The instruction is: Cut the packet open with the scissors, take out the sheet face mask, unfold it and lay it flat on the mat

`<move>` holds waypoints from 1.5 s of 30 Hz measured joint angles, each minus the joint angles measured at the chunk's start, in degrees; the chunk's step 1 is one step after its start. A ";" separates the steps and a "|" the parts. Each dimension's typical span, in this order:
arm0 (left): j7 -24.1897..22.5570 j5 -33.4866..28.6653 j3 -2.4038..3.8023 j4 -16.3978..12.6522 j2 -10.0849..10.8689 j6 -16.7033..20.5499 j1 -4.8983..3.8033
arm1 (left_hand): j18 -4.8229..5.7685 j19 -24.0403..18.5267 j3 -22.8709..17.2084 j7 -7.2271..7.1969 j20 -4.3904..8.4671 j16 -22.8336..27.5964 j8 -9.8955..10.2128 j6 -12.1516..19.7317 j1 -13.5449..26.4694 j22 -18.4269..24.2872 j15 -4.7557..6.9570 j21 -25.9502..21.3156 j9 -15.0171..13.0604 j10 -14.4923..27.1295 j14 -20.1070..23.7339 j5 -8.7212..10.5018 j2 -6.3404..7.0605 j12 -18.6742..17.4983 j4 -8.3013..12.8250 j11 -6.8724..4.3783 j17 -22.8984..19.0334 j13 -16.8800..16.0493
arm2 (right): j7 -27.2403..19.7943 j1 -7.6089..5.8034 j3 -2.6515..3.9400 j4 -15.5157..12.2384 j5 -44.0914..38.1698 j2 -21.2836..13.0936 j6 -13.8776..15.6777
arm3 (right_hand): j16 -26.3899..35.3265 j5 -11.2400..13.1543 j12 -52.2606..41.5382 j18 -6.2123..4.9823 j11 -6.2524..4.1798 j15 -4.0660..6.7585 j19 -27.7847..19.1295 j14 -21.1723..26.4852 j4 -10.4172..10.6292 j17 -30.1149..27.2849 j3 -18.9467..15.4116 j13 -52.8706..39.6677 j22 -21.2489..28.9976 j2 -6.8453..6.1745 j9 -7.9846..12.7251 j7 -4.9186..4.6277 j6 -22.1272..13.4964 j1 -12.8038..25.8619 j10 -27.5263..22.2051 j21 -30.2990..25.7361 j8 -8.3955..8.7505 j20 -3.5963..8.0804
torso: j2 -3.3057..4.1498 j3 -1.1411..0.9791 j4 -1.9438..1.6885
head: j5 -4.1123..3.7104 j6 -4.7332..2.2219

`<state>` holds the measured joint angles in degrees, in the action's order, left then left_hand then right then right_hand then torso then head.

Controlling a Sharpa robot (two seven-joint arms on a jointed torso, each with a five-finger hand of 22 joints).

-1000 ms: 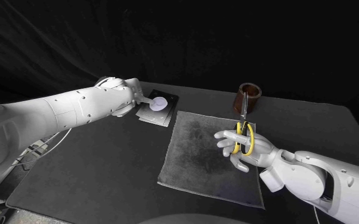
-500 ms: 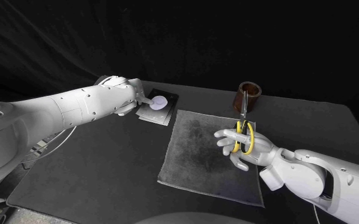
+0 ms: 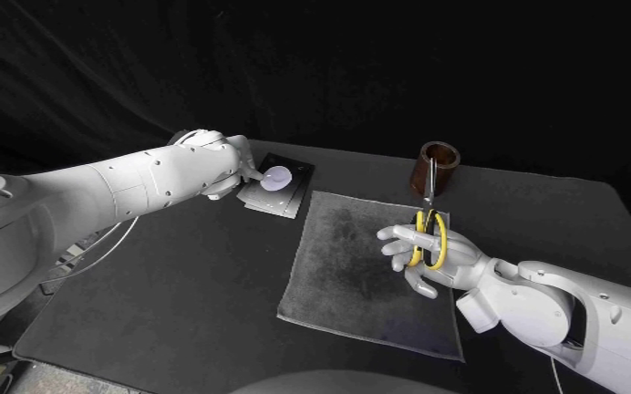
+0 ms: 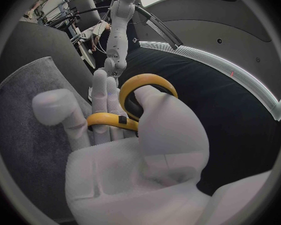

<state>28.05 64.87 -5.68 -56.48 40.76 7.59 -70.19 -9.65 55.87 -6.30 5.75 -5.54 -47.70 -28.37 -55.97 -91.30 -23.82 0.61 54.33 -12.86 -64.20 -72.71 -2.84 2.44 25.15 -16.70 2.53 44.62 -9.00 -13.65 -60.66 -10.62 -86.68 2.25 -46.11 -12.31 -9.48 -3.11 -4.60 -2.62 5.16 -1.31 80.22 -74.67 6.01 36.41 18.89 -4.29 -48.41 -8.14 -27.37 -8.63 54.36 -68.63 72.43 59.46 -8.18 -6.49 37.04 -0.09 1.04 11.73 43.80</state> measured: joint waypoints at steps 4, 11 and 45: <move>-0.39 -0.74 0.06 0.82 -0.35 0.34 0.15 | 0.29 -0.51 -4.01 -0.64 0.52 -4.74 0.15 -2.29 -2.05 -1.38 0.83 2.01 0.14 -2.23 -1.25 0.16 1.22 -1.05 -0.05 -0.51 3.48 0.76 | 0.02 0.00 0.00 0.02 -0.02 0.02 0.06 | 0.00 0.00 0.00 0.00 0.00 0.00 0.00 0.00 0.00 -0.01 0.00 -0.03 0.10 0.00 0.00 0.02 -0.01 0.00 0.00 0.00 0.00 0.00 | 0.00 0.02 0.00 | 0.00 0.13; -1.39 -2.20 0.05 1.65 -0.62 1.61 0.45 | -0.01 -2.58 -12.08 -0.35 1.14 -11.26 0.52 -3.64 -2.70 -3.93 1.42 5.49 -0.16 -5.28 -2.45 0.43 4.97 -3.07 -0.42 -0.86 8.68 1.66 | 0.06 0.00 0.00 0.04 -0.06 0.02 0.18 | 0.00 0.00 0.00 0.00 -0.01 0.00 0.00 0.00 0.00 0.04 0.00 -0.04 0.13 0.00 0.00 -0.07 0.22 0.00 0.00 -0.22 0.00 -0.01 | 0.00 0.03 -0.01 | -0.04 0.29; -6.58 -17.63 1.29 -8.81 6.34 1.96 -3.71 | -0.11 -5.01 -29.93 -0.54 1.33 -20.03 -1.11 -4.24 4.47 -8.28 1.64 11.52 -1.51 -7.97 -4.50 0.21 11.61 -4.14 3.66 -1.17 14.44 0.29 | 0.13 0.01 0.00 1.43 -0.31 0.15 0.78 | 0.00 0.00 0.00 0.01 -0.06 0.08 -0.24 0.08 -0.01 0.09 0.00 0.00 0.25 0.60 0.03 0.06 0.30 0.01 -0.05 -0.22 0.00 0.04 | -0.06 -0.03 -0.01 | -0.16 -0.43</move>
<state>21.47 47.24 -4.39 -65.29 47.09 9.55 -73.90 -9.75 50.86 -36.23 5.21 -4.21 -67.73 -29.48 -60.22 -86.83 -32.10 2.25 65.84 -14.37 -72.18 -77.21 -2.63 14.05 21.01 -13.04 1.36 59.06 -8.72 -13.52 -60.65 -10.62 -85.25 1.95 -45.96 -11.53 -9.48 -3.11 -4.59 -2.61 5.11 -1.23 79.98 -74.59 6.00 36.49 18.89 -4.30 -48.16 -7.54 -27.34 -8.57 54.66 -68.62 72.38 59.24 -8.18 -6.46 36.98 -0.13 1.03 11.57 43.37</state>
